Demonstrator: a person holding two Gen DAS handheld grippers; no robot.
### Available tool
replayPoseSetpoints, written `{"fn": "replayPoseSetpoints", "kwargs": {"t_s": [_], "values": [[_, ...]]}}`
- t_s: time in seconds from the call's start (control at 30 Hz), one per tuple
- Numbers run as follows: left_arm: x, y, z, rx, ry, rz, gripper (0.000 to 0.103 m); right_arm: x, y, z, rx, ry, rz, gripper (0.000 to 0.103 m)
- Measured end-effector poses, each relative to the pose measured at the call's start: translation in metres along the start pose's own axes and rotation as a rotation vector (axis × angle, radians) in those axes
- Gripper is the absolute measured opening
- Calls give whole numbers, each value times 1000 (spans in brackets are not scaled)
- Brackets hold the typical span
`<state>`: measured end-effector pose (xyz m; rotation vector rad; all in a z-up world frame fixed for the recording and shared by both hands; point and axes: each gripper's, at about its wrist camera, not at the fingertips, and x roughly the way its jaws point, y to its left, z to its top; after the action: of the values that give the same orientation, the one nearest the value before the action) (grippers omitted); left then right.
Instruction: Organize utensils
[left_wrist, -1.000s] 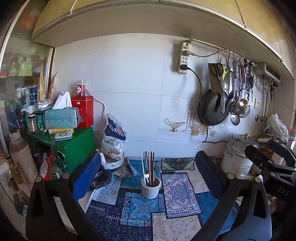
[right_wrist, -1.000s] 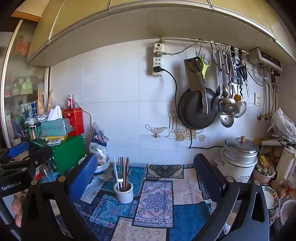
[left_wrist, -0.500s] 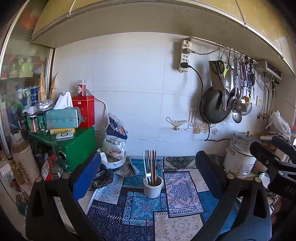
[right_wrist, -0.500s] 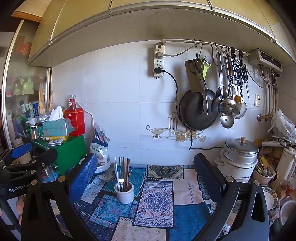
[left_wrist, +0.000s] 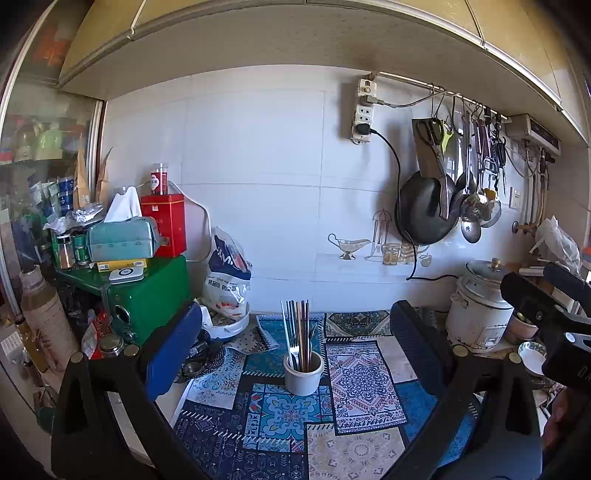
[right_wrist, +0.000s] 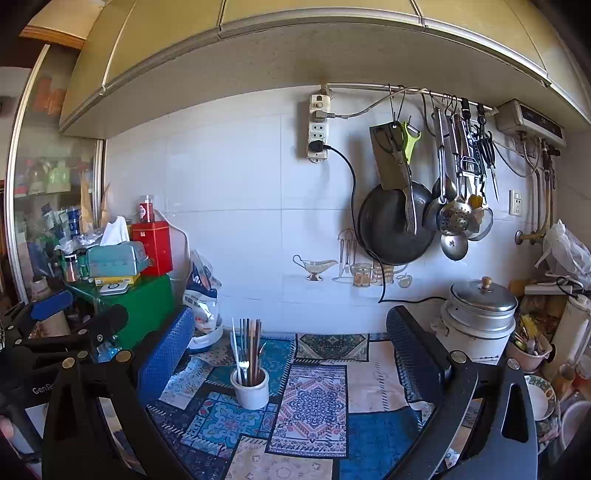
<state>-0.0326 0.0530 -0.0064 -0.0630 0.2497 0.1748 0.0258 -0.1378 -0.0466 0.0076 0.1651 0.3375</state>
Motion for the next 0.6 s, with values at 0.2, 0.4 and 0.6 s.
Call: {"fn": "replayPoseSetpoints", "kwargs": {"t_s": [0.2, 0.4, 0.6], "values": [[-4, -3, 0, 1, -7, -13, 102, -3, 0, 0, 10, -4, 8, 103], [-9, -5, 1, 4, -20, -8, 102, -4, -2, 0, 21, 0, 17, 103], [-14, -4, 1, 4, -35, -4, 102, -7, -2, 1, 17, -6, 14, 103]]}}
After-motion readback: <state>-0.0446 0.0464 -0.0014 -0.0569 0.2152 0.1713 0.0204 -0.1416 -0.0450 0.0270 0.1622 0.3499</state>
